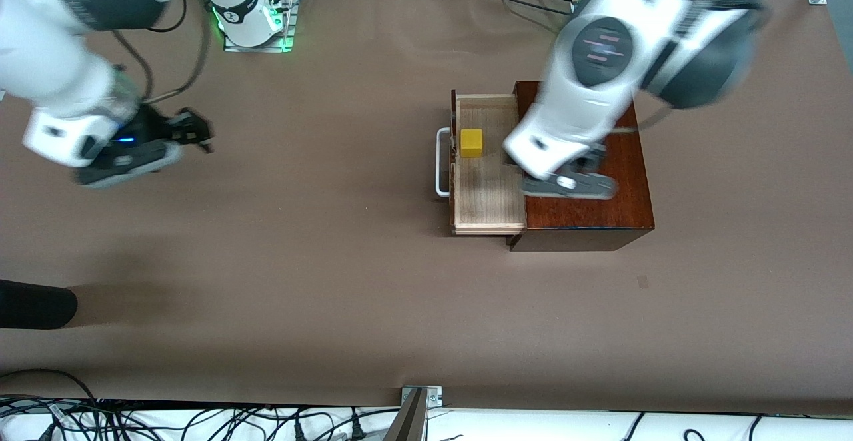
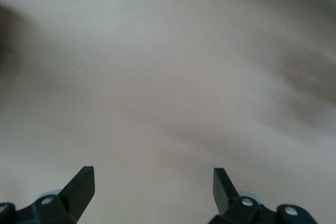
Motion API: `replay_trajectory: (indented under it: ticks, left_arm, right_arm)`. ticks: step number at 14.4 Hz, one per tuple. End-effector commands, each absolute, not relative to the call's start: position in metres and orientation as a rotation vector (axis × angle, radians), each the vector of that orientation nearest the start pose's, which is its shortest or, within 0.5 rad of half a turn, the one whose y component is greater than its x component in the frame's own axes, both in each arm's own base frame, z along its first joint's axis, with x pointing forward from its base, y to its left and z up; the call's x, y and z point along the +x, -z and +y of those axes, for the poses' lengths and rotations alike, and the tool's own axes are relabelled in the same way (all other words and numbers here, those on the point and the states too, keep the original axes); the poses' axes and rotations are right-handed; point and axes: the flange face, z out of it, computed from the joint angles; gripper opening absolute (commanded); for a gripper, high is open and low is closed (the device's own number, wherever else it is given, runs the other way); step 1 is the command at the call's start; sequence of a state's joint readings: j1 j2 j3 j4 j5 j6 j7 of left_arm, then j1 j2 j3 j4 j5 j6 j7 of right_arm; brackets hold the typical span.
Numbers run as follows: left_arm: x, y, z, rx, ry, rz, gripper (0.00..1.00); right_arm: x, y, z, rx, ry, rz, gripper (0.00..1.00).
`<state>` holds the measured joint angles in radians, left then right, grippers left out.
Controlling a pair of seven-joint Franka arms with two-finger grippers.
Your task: Open drawer, take yellow block, close drawer
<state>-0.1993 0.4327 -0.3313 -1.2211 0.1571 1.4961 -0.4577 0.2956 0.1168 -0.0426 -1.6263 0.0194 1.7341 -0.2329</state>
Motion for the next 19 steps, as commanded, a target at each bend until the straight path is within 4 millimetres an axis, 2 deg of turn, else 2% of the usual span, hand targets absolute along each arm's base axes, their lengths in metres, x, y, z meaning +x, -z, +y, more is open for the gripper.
replay_trajectory:
  ticks: [1,3,5,7,9,11,13,14,16,19]
  left_arm:
    - [0.580,-0.564,-0.205,-3.097,-0.212,0.112,1.00]
    - [0.575,-0.577,-0.146,-3.141,-0.224,0.190,1.00]
    - [0.573,-0.578,-0.099,-3.146,-0.166,0.238,1.00]
    - [0.562,-0.580,-0.069,-3.149,-0.099,0.221,1.00]
    - [0.549,-0.596,-0.030,-3.144,-0.041,0.125,1.00]
    - [0.553,-0.598,-0.018,-3.146,0.012,0.093,1.00]
    - [0.554,-0.596,-0.018,-3.151,-0.041,0.052,1.00]
    - [0.554,-0.599,-0.020,-3.148,-0.029,0.050,1.00]
    - [0.553,-0.602,-0.019,-3.148,-0.029,0.019,1.00]
    - [0.555,-0.604,-0.019,-3.147,-0.020,-0.039,1.00]
  right_arm:
    - [0.553,-0.559,0.227,-2.915,-0.009,-1.051,1.00]
    - [0.529,-0.559,0.283,-2.844,0.002,-1.200,1.00]
    - [0.512,-0.550,0.334,-2.768,0.015,-1.330,1.00]
    - [0.496,-0.537,0.393,-2.681,0.008,-1.465,1.00]
    - [0.482,-0.514,0.456,-2.599,-0.017,-1.578,1.00]
    - [0.470,-0.496,0.509,-2.550,0.006,-1.707,1.00]
    - [0.458,-0.479,0.547,-2.515,0.029,-1.798,1.00]
    - [0.459,-0.469,0.558,-2.497,0.036,-1.811,1.00]
    - [0.445,-0.442,0.589,-2.457,0.068,-1.870,1.00]
    - [0.440,-0.409,0.606,-2.442,0.088,-1.928,1.00]
